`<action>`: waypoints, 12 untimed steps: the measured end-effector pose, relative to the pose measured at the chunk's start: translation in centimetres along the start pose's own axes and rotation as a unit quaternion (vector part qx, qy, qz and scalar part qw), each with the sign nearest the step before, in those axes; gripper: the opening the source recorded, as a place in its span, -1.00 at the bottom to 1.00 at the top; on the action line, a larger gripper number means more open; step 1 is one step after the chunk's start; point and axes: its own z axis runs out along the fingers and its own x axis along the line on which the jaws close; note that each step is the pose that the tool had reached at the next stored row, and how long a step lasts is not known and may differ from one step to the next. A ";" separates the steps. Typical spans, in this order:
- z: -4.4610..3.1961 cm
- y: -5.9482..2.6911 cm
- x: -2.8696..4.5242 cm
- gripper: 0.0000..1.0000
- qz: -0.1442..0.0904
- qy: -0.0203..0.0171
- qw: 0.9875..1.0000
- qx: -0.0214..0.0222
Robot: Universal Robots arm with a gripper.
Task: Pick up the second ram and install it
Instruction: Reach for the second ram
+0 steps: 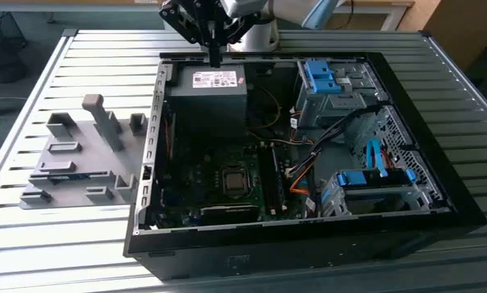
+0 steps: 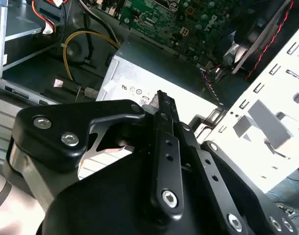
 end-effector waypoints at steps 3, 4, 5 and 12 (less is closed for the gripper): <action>0.00 0.00 0.00 -0.79 0.000 0.000 1.000 0.000; 0.00 0.00 0.00 -0.79 0.000 0.000 1.000 0.000; 0.00 0.00 0.00 -0.79 0.000 0.000 1.000 0.000; 0.00 -0.03 0.42 -0.79 0.000 0.000 1.000 0.000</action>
